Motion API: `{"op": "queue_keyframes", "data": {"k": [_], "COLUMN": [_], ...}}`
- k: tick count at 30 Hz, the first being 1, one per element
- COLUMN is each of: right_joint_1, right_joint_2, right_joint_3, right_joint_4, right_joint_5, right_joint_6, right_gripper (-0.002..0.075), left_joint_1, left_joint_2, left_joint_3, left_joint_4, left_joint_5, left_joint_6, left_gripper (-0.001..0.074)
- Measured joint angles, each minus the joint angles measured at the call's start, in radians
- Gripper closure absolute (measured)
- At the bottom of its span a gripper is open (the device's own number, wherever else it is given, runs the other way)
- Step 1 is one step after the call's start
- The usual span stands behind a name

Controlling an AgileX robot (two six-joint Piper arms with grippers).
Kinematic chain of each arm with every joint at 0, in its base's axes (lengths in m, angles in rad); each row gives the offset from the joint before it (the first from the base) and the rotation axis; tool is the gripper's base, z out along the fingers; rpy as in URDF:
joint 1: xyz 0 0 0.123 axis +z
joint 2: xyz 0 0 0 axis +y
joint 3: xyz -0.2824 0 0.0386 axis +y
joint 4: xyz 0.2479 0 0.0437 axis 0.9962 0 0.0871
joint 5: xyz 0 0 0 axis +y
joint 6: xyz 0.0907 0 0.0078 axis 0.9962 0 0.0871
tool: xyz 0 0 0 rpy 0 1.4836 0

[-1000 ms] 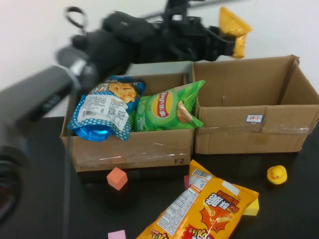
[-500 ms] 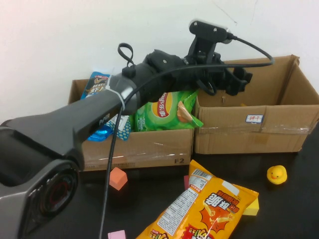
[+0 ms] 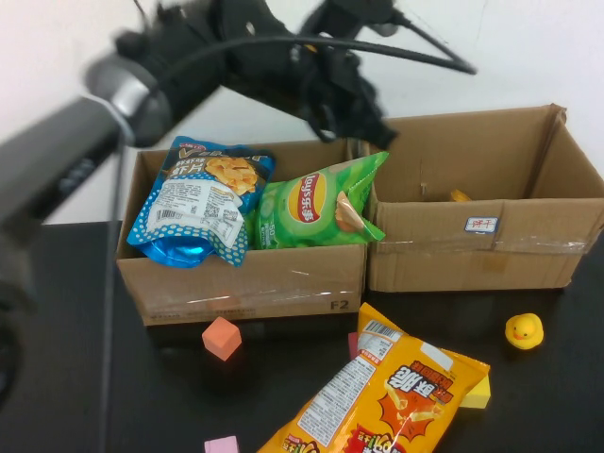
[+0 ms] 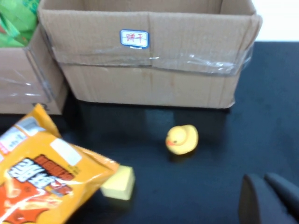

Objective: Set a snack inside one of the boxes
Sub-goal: Pick up the potato chip

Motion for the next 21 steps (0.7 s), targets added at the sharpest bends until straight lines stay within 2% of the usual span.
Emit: {"op": "queue_keyframes", "data": {"k": [5,9,13,16,19,21], "right_joint_1": [0.0,0.001,0.012,0.029,0.062,0.089], "right_joint_2": [0.0,0.0,0.0,0.013,0.057,0.106], "right_joint_3": [-0.007,-0.041,-0.063,-0.068,-0.074,-0.089], "right_joint_4": [0.048,0.056,0.084,0.146,0.245,0.334], "right_joint_5": [0.048,0.124,0.167,0.188,0.217,0.231], "right_joint_6": [0.0,-0.019,-0.068,-0.125,-0.223,-0.305], "right_gripper": [0.0727,0.0695,0.0559,0.044,0.0352,0.0325], "left_joint_1": [0.002,0.007,0.014,0.016,0.016,0.016], "left_joint_2": [-0.103,-0.171,-0.246,-0.306,-0.39,-0.462], "left_joint_3": [0.0,0.0,0.0,0.012,0.1,0.202], "left_joint_4": [0.374,0.506,0.55,0.55,0.544,0.544], "left_joint_5": [0.243,0.413,0.515,0.529,0.526,0.503], "left_joint_6": [-0.211,-0.345,-0.401,-0.424,-0.454,-0.476], "left_gripper": [0.0732,0.0735,0.0735,0.0735,0.0735,0.0735]}}
